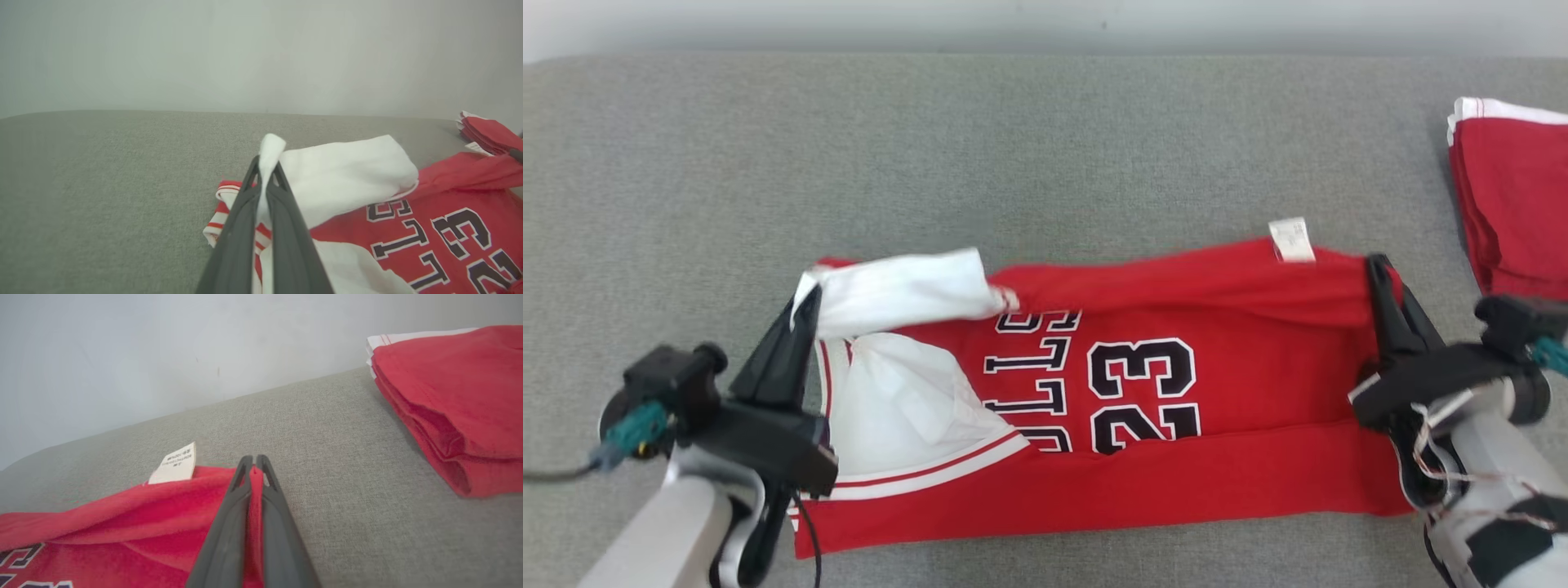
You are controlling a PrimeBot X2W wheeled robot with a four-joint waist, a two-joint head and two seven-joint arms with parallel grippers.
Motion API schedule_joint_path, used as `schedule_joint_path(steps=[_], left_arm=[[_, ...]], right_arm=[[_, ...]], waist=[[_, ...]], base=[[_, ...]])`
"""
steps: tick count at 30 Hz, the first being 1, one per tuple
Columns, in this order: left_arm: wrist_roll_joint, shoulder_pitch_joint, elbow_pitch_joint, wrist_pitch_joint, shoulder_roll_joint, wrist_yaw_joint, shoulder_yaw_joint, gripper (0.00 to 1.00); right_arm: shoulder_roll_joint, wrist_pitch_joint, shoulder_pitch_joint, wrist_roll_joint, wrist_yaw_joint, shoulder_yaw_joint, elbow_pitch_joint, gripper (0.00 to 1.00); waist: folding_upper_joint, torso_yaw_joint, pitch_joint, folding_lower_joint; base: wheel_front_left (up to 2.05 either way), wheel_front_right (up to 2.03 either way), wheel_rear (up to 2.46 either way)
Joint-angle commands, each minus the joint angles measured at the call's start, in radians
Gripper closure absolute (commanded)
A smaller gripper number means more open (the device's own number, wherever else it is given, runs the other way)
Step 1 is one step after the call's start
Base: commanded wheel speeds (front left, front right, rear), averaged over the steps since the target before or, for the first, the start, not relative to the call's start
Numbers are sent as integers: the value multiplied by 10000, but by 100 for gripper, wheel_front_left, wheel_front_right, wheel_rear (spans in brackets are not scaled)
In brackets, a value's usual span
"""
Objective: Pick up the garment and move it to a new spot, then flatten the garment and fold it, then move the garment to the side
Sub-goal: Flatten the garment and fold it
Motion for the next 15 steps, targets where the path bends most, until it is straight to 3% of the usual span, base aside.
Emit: schedule_joint_path(steps=[1, 6, 15], left_arm=[[73, 314, -162, -39, -46, 53, 144, 100], [460, 1611, -660, -34, -486, -5, 683, 100], [1049, 2570, 204, -36, -1361, -424, 1241, 100]], right_arm=[[-45, -35, 262, 0, 3, -99, -163, 100], [24, -23, 1385, -43, 3, -506, -929, 100], [39, -24, 2300, -48, 3, -585, -1316, 100]], waist=[[0, 92, -114, 1], [0, 199, -310, 1], [0, 264, -513, 1]], base=[[0, 0, 0], [0, 0, 0], [0, 0, 0]])
